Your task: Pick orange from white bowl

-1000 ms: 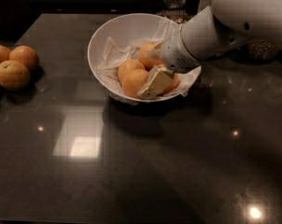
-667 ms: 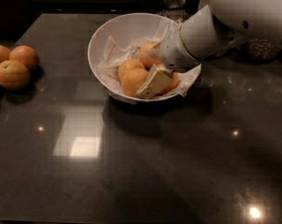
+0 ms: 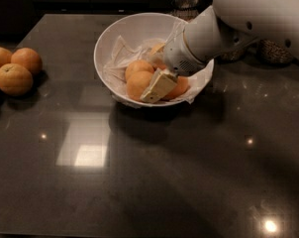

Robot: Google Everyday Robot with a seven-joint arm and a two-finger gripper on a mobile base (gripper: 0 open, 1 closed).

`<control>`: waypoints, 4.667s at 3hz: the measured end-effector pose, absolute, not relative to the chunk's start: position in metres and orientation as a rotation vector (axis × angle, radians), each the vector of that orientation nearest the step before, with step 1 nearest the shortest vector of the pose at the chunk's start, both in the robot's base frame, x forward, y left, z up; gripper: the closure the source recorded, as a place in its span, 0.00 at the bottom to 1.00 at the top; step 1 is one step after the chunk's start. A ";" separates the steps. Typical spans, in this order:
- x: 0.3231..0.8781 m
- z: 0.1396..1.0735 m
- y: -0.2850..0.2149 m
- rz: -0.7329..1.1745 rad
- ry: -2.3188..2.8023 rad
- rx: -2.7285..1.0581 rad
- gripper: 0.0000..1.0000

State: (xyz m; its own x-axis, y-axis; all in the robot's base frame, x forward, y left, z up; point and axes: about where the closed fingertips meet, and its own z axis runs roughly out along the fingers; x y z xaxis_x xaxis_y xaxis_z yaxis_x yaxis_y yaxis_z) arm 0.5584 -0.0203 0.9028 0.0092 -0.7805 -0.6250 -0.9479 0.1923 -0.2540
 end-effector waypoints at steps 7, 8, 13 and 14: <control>0.564 1.015 -0.100 0.116 1.745 -1.440 1.00; 0.565 1.019 -0.101 0.112 1.741 -1.436 0.81; 0.563 1.020 -0.098 0.121 1.733 -1.430 0.00; 0.559 1.019 -0.086 0.154 1.710 -1.465 0.19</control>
Offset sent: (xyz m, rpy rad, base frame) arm 0.0205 0.0186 -0.0437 -0.0830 0.0700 0.0031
